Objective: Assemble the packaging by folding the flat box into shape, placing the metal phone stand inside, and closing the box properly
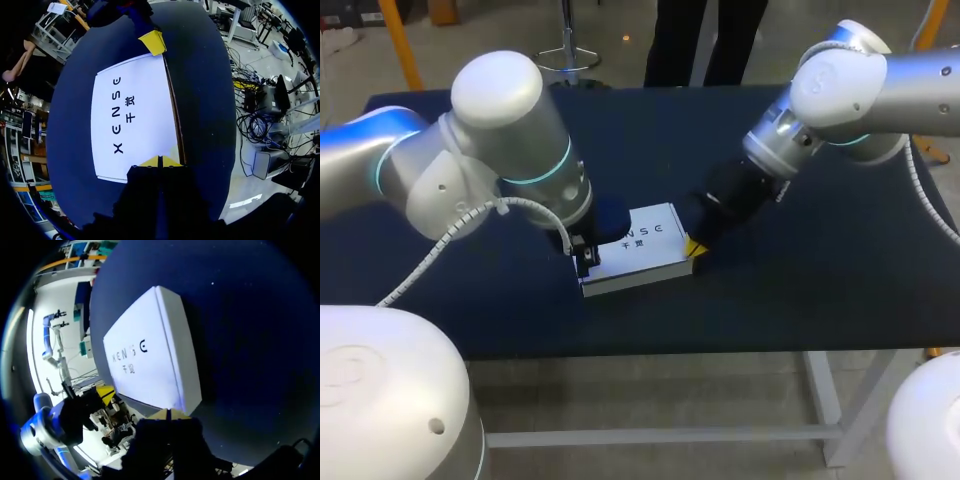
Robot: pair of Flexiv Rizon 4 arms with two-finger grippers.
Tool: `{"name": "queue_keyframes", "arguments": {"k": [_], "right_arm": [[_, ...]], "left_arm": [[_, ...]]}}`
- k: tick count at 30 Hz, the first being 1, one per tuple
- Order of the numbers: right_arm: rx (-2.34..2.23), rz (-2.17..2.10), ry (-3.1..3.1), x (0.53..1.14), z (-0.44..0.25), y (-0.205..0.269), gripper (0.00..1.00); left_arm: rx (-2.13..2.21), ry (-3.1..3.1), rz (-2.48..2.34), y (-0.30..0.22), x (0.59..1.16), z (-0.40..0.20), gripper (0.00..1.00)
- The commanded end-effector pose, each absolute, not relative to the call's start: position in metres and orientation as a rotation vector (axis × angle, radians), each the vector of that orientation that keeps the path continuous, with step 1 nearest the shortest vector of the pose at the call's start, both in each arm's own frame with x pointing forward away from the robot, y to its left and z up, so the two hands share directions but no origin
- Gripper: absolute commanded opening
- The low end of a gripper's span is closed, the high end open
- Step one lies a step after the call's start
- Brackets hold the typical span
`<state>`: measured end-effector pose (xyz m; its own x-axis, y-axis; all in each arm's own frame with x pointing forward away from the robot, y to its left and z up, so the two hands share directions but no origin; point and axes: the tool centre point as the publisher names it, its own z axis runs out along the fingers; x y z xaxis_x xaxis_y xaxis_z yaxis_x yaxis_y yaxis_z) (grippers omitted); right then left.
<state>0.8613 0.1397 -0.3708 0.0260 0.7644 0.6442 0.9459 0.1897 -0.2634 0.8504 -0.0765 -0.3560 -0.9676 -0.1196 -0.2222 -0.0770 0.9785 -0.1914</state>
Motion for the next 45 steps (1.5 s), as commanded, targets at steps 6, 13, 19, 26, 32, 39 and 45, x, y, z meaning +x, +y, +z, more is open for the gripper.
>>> {"name": "queue_keyframes", "arguments": {"k": [6,13,19,26,32,39,45], "right_arm": [[-1.67,-0.537,-1.865,0.84,-0.331,0.104,0.82],[-1.673,-0.821,-2.018,0.829,-0.308,0.057,1.0],[-1.738,-0.976,-2.079,0.819,-0.293,0.027,1.0],[-1.738,-0.976,-2.079,0.819,-0.293,0.027,1.0],[-1.738,-0.976,-2.079,0.819,-0.293,0.027,1.0],[-1.763,-1.193,-2.198,0.814,-0.294,-0.006,1.0],[-1.646,-1.422,-2.407,0.818,-0.286,-0.033,1.0]], "left_arm": [[-0.284,2.879,-0.171,-0.092,0.82,-0.322,1.0],[-0.538,2.874,-0.128,-0.104,0.798,-0.314,1.0],[-0.856,2.735,-0.037,-0.114,0.78,-0.313,1.0],[-0.917,2.664,0.017,-0.117,0.777,-0.314,1.0],[-0.917,2.664,0.017,-0.117,0.777,-0.314,1.0],[-1.255,2.643,-0.095,-0.126,0.764,-0.309,1.0],[-1.528,2.567,-0.116,-0.136,0.752,-0.311,1.0]]}}
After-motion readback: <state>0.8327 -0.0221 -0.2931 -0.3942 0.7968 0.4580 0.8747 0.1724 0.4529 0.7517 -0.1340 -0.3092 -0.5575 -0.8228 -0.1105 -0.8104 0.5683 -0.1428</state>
